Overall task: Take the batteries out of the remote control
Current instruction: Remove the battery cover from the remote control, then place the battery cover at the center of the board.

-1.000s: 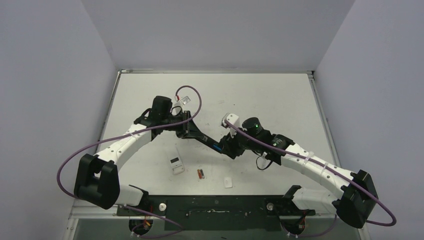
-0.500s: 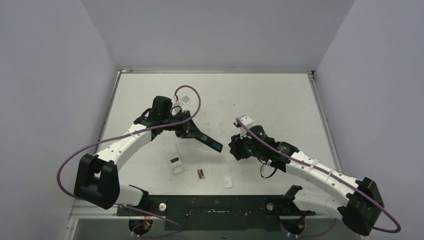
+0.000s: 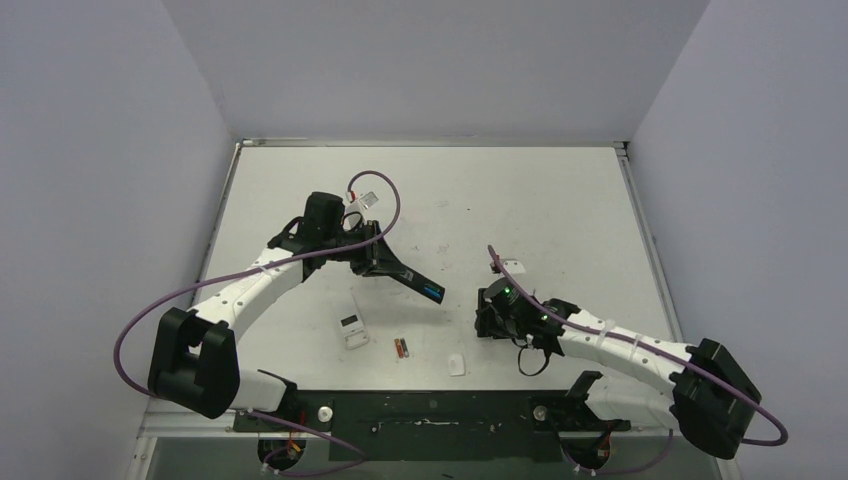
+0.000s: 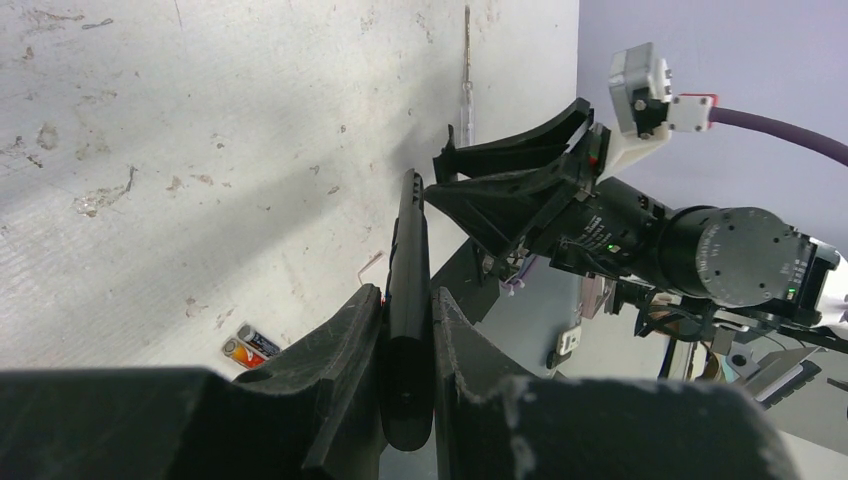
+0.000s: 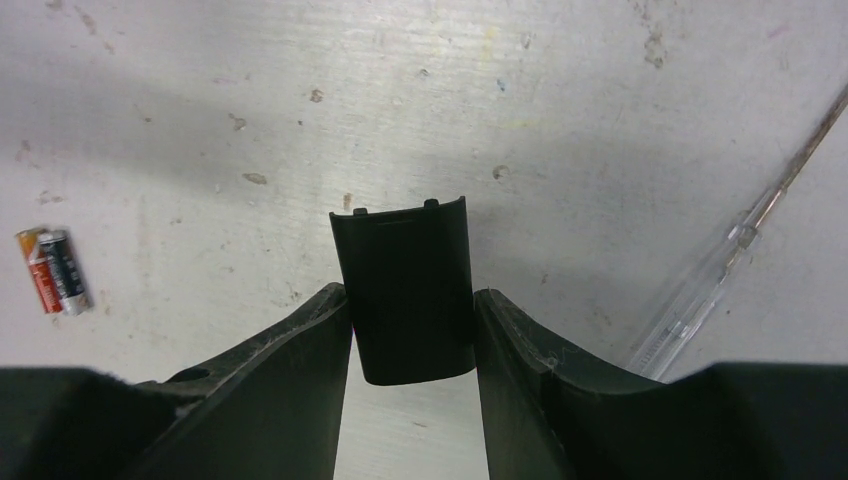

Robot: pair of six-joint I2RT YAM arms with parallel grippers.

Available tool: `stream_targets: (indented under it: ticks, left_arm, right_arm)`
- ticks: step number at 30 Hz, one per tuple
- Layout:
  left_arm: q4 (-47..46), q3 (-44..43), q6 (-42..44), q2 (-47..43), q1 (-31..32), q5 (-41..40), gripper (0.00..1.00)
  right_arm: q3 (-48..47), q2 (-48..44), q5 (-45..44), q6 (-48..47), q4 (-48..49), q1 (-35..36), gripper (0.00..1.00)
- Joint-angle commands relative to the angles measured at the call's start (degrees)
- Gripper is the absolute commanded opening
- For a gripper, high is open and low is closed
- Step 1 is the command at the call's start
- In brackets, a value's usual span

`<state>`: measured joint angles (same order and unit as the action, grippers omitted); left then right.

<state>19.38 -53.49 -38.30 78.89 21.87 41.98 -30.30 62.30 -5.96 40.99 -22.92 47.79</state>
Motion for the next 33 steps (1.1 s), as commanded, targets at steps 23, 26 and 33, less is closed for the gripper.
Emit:
stream_targets:
  ticks: [23, 26, 33]
  left_arm:
    - [-1.26, -0.28, 0.51, -0.33, -0.42, -0.14, 0.00]
    - [-1.27, -0.13, 0.51, -0.49, -0.38, -0.27, 0.00]
    - [-1.37, 0.22, 0.60, -0.75, -0.42, -0.32, 0.00]
  right_arm:
    - [-2.09, 7.68, -12.36, 9.82, -4.61, 5.51, 0.52]
    - [-2.47, 7.18, -12.25, 9.19, -4.76, 5.49, 0.53]
    - [-4.40, 2.68, -12.41, 4.91, -3.49, 5.54, 0.55]
